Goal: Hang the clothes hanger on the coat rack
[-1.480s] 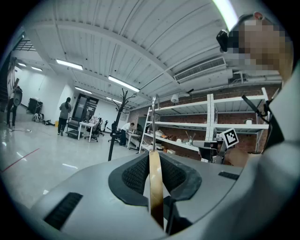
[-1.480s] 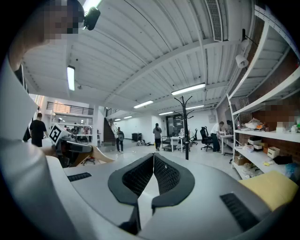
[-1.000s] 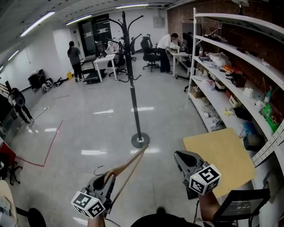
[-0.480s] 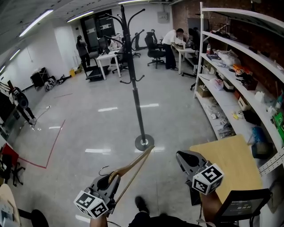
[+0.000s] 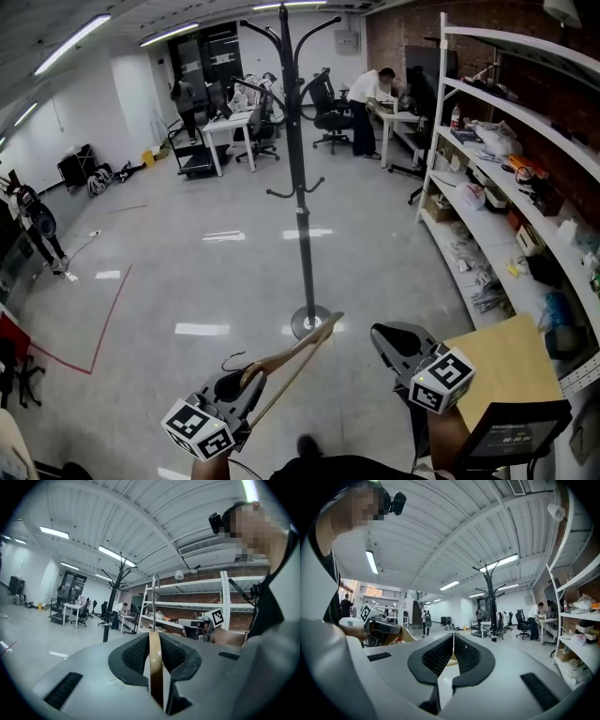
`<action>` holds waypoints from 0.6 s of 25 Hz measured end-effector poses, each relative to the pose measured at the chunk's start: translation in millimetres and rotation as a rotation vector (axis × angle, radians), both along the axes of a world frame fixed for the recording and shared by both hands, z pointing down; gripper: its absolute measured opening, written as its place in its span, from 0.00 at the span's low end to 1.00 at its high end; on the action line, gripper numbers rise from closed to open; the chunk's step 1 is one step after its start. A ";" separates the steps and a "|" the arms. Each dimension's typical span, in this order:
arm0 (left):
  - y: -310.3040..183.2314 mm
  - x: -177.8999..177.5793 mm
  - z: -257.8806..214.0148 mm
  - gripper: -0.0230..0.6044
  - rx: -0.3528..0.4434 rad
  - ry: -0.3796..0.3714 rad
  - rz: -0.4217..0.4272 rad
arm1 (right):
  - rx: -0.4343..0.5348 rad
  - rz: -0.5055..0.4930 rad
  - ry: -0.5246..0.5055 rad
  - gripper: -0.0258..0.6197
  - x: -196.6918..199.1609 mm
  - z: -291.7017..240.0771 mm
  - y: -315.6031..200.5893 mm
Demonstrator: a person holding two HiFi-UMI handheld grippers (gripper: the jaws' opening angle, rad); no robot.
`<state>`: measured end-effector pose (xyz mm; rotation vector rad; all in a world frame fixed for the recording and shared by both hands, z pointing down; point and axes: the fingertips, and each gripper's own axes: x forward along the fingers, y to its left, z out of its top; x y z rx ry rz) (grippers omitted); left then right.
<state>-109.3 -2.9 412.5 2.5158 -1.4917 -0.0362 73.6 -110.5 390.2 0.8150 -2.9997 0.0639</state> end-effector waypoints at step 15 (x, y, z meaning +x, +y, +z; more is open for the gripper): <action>-148.1 -68.2 -7.4 0.12 -0.005 -0.057 0.140 | 0.017 -0.018 0.018 0.05 -87.4 -5.5 -131.2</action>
